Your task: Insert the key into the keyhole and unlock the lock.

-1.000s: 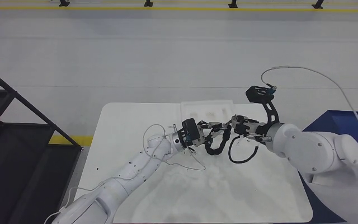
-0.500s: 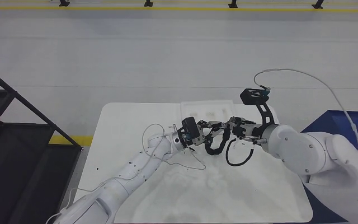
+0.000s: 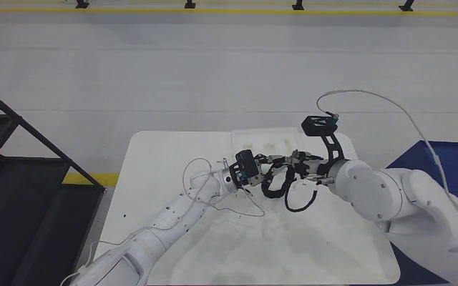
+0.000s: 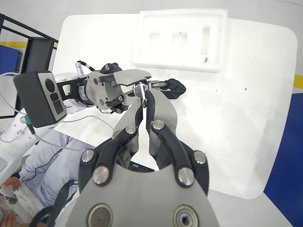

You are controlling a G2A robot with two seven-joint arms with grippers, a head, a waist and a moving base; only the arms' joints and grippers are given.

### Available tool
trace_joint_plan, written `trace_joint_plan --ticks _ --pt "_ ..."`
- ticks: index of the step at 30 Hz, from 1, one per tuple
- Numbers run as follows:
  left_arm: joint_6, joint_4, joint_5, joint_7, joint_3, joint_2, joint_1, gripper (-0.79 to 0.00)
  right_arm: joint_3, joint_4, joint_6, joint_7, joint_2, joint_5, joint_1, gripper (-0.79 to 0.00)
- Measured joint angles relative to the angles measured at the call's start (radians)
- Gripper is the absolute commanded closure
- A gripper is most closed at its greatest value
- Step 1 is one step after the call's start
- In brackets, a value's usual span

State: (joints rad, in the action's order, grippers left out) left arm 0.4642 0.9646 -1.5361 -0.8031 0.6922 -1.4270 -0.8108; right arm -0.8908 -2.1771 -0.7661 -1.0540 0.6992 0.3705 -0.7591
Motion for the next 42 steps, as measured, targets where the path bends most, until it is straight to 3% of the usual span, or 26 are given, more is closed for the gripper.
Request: trace_joint_plan --ticks 2,3,5,10,16,24,29,42 --pt "0.002 0.001 -0.002 0.004 0.001 -0.001 -0.001 0.000 0.015 0.005 -0.004 0.004 -0.003 -0.006 0.011 0.000" --pt "0.003 0.002 -0.003 0.006 0.001 -0.002 -0.001 0.000 0.025 0.008 -0.007 0.007 -0.005 -0.011 0.019 -0.065" --pt "0.005 0.003 -0.005 0.008 0.003 -0.002 -0.004 0.000 0.039 0.011 -0.013 0.013 -0.007 -0.024 0.033 -0.785" --pt "0.024 -0.002 0.007 0.020 0.013 -0.003 -0.007 0.000 0.056 0.007 -0.018 0.018 -0.015 -0.054 0.066 -0.785" --pt "0.081 -0.003 0.023 0.054 0.031 0.000 -0.003 0.000 0.059 -0.009 0.069 -0.064 -0.033 0.005 0.105 -0.785" --pt "0.239 0.053 0.051 0.131 0.088 0.028 -0.010 0.000 0.050 0.005 0.431 -0.098 -0.053 0.123 0.080 -0.785" --pt "0.356 0.139 0.046 0.227 0.134 0.057 -0.028 0.000 0.023 0.008 0.560 -0.091 -0.064 0.163 0.043 -0.785" --pt "0.467 0.379 0.085 0.517 0.286 0.119 -0.103 0.000 0.012 0.006 0.586 -0.071 -0.065 0.148 0.034 -0.785"
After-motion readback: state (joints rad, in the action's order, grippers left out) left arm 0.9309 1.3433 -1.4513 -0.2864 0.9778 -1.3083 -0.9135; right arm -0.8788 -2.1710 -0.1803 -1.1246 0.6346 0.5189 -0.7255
